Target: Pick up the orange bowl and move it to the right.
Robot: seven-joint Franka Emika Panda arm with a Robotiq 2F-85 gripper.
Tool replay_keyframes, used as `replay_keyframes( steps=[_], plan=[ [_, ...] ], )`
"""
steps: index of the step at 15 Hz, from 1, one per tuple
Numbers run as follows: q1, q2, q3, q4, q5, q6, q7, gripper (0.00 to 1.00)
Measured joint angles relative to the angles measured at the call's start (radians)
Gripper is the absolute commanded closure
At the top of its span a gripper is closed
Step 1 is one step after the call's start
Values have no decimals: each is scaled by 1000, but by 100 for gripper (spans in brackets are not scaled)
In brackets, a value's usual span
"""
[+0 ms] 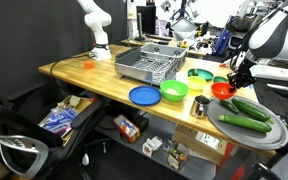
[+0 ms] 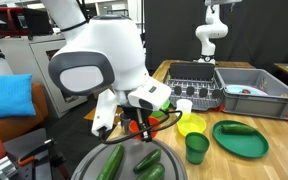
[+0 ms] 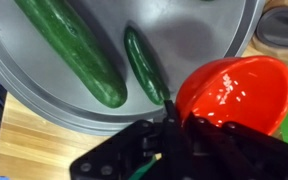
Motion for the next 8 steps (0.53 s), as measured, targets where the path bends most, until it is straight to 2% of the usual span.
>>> replay_keyframes(
  steps=[3, 8],
  plan=[
    [-61, -51, 27, -64, 91, 7, 6, 98],
    [-97, -96, -40, -141, 173, 16, 76, 98]
  ],
)
